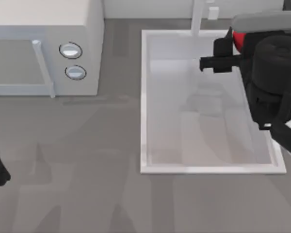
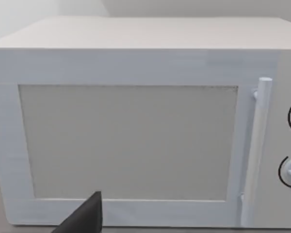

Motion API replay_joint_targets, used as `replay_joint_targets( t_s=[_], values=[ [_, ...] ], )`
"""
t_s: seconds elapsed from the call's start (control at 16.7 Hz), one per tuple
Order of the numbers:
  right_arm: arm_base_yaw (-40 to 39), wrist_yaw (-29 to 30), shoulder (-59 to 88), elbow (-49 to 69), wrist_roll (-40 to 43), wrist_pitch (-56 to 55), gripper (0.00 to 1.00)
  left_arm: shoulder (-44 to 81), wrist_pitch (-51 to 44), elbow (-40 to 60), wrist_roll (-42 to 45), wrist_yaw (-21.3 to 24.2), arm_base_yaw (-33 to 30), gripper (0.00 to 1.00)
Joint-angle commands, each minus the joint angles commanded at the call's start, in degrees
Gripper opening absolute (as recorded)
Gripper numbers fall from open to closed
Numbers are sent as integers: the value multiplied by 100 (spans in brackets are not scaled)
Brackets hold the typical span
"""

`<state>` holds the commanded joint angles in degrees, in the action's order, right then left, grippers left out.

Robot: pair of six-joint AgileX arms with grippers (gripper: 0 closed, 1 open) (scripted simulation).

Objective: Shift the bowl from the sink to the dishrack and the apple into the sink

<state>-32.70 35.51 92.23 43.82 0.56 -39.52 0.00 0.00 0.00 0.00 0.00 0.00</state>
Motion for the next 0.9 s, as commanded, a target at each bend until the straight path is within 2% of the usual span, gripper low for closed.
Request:
replay_joint_targets(
  t_s=[0.24,0.72,0.9],
  values=[
    [-399,285,-41,-282,-149,-957,0,0,0,0,0,0,0,100],
    [-438,311,63,-315,-174,-1164,0,0,0,0,0,0,0,100],
    [-460,340,628,-397,-158,-1737,0,0,0,0,0,0,0,100]
  ],
)
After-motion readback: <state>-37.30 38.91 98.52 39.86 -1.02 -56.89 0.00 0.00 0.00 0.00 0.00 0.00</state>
